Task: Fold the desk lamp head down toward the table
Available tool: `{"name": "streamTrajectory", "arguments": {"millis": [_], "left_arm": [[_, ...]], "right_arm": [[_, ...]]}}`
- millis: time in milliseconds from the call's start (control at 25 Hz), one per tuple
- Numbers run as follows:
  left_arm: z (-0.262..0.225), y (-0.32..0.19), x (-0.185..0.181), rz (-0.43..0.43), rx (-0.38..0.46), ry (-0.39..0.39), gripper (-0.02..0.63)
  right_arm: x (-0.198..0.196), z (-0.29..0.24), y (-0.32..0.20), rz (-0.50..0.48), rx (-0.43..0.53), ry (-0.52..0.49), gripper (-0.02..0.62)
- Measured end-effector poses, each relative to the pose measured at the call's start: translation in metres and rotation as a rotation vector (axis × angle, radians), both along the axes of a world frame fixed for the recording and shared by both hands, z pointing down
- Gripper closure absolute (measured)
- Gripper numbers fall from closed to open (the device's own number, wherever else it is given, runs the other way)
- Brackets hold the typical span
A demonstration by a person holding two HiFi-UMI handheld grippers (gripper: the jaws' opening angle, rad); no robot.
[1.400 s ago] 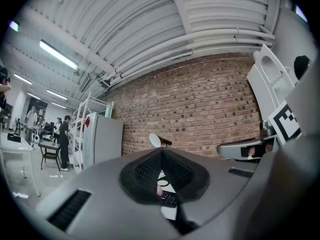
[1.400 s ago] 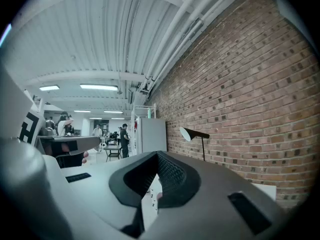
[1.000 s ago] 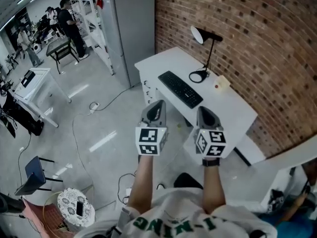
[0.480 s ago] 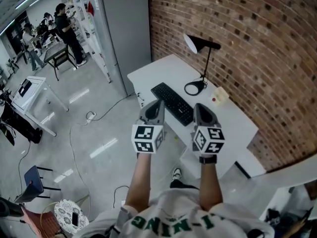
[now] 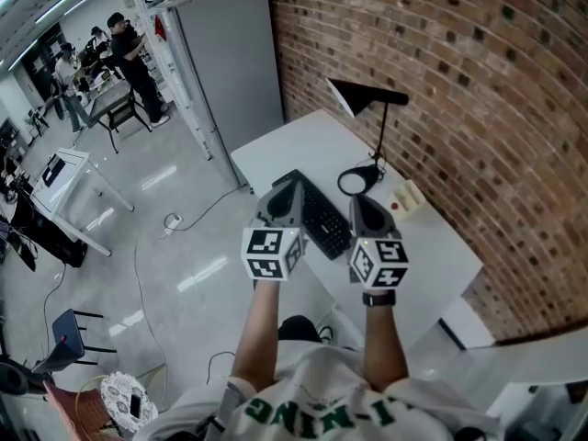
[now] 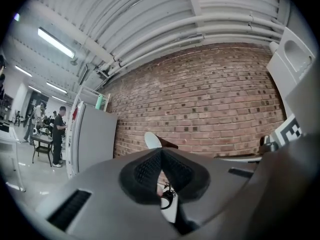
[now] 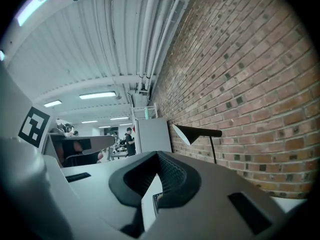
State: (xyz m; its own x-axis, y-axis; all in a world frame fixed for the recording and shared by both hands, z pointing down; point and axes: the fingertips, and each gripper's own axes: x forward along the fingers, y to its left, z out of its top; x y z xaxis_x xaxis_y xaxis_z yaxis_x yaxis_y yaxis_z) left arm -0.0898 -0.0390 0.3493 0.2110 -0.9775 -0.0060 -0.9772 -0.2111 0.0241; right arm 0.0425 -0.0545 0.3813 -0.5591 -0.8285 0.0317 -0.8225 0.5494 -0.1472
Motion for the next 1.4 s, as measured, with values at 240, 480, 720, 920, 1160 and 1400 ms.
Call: {"name": "streamTrajectory", "arguments": {"millis": [240,480,720,920,1160,1400], "left_arm": [[-0.003,-0.044,0.019,0.029,-0.027,0.009,0.609],[0.004,-0.096,0.034,0.085,-0.059,0.005,0.609],[0.002,-0.147,0.042,0.149,-0.078,0.012,0.609],[-0.005,-0.189,0.045,0.201,-0.079,0.027,0.609],[-0.007,-0.226,0.044,0.268,-0.106,0.044,0.541],[-0.004,-0.255,0.056,0.366,-0.148,0.071,0.443]], "right_arm": [[0.018,0.005,-0.034,0.005,-0.012,-0.006,0.597],[0.032,0.008,-0.074,0.037,-0.018,-0.003,0.597],[0.03,0.001,-0.113,0.059,-0.021,0.006,0.597],[0.026,-0.002,-0.146,0.079,-0.023,0.016,0.597],[0.017,0.0,-0.177,0.094,-0.027,0.028,0.597],[0.015,0.003,-0.204,0.104,-0.03,0.039,0.597]]}}
